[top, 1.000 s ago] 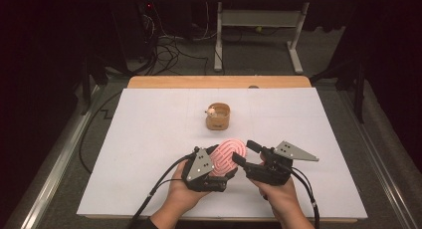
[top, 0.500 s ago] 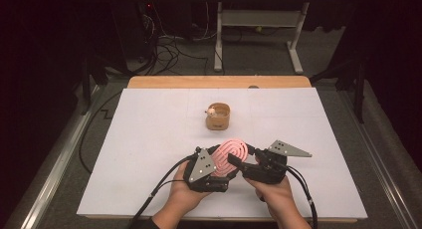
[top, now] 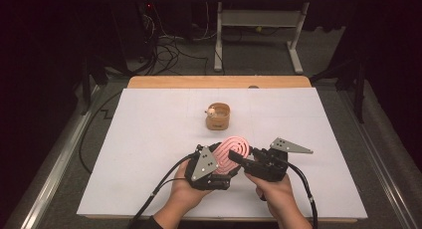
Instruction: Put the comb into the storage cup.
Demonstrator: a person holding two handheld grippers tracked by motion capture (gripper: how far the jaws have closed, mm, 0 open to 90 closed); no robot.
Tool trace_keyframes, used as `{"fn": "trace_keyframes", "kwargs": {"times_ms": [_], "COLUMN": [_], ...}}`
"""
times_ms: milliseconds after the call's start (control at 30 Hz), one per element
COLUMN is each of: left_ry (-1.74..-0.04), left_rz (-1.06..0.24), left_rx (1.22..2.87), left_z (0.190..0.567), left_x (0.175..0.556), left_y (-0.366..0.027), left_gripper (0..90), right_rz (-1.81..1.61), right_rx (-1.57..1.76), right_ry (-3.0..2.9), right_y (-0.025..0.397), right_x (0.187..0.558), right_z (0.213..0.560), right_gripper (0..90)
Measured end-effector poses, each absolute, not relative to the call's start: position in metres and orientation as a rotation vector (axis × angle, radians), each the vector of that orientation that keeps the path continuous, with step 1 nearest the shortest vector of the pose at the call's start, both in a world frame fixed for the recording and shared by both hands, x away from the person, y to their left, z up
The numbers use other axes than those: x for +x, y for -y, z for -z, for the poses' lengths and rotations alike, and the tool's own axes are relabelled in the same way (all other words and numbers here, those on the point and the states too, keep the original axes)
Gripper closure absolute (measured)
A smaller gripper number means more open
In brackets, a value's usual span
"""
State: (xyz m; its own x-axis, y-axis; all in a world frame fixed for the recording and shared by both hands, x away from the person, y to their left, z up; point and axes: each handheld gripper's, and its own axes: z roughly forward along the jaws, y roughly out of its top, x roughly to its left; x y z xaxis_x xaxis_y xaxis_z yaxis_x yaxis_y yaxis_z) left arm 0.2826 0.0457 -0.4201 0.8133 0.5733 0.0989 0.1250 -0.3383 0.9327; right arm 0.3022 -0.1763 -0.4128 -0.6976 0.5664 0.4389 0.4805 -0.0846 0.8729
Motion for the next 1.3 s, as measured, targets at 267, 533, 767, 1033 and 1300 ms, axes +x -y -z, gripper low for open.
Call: {"fn": "trace_keyframes", "kwargs": {"times_ms": [267, 533, 767, 1033, 1300], "left_ry": [-0.522, -0.519, -0.501, -0.5, -0.491], "left_rz": [-0.517, -0.524, -0.533, -0.54, -0.546], "left_rx": [1.892, 1.892, 1.904, 1.912, 1.92], "left_z": [0.4206, 0.419, 0.4178, 0.4176, 0.4187], "left_x": [0.2841, 0.2846, 0.2836, 0.2836, 0.2823], "left_y": [-0.0438, -0.0429, -0.0389, -0.0378, -0.0356], "left_gripper": [18.1, 18.0, 18.1, 18.0, 18.0], "right_rz": [-1.937, -1.934, -1.942, -1.939, -1.948], "right_rx": [1.23, 1.247, 1.259, 1.282, 1.291], "right_ry": [-2.081, -2.067, -2.079, -2.07, -2.065], "right_y": [0.1778, 0.1794, 0.18, 0.1827, 0.185], "right_x": [0.304, 0.3037, 0.3047, 0.305, 0.3047], "right_z": [0.4132, 0.4127, 0.4131, 0.412, 0.411], "right_gripper": [43.4, 48.5, 47.4, 51.7, 56.5]}}
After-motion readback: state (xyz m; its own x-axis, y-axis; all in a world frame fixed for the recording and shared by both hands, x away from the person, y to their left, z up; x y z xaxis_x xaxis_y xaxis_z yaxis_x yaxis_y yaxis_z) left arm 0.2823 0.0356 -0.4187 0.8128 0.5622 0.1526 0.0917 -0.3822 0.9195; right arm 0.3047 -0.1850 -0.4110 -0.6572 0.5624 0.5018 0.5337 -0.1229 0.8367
